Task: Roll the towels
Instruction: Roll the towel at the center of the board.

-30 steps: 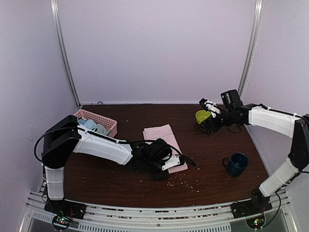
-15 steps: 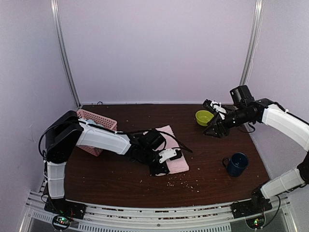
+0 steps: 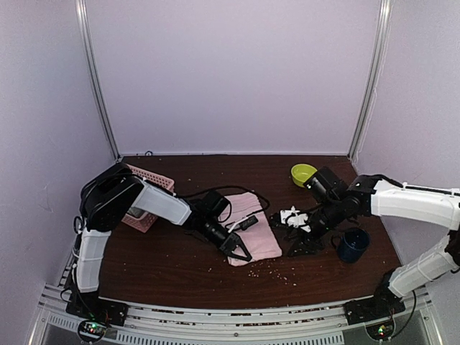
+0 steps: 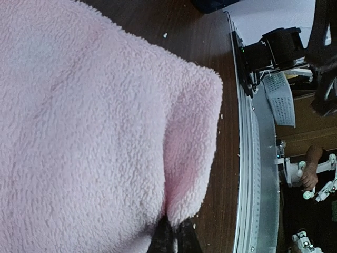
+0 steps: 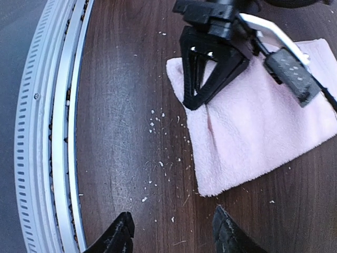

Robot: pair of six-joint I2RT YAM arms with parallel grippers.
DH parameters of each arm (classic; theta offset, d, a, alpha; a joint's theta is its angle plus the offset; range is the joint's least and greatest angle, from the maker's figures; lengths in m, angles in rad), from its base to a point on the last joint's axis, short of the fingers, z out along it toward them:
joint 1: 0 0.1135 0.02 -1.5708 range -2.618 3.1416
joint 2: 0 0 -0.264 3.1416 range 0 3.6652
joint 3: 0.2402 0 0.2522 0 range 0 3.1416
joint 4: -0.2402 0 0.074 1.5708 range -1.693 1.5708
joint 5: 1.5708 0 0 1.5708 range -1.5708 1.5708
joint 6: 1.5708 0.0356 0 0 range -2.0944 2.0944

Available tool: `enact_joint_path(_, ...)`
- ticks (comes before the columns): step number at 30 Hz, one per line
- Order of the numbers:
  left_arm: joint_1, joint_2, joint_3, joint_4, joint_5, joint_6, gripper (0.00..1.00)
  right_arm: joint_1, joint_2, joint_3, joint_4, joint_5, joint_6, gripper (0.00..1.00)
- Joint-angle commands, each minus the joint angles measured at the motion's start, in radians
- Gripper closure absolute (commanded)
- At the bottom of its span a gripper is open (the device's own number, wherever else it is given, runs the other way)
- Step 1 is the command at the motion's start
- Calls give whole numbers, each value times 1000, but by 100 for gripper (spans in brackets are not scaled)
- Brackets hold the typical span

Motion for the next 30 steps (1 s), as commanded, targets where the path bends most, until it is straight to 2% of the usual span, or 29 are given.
enact_joint_path(1,17,35,-17,75,102,-100,100,93,51,-35,171,142,-16,45)
enact_joint_path(6,21,49,-8,65,94,-97,100,143,170,-9,315,200,-2,42)
enact_joint_path(16,26,58,3,30,84,-70,100,162,365,14,413,245,-41,46)
enact_joint_path(18,26,58,5,27,80,-68,100,163,389,19,413,228,-46,54)
enact_joint_path(22,26,46,8,8,65,-57,100,163,440,59,350,161,-60,82)
enact_joint_path(25,27,0,0,-24,7,-21,98,161,477,98,263,114,-65,95)
enact_joint_path(27,27,-85,-31,-44,-96,26,83,152,504,140,171,58,-59,98)
enact_joint_path(28,27,-141,-60,-38,-179,45,68,146,520,169,96,19,-52,99)
enact_joint_path(29,23,-209,-102,-25,-275,65,46,135,543,200,32,-31,-44,100)
enact_joint_path(30,22,-277,-149,1,-351,86,40,122,567,243,-27,-82,-35,100)
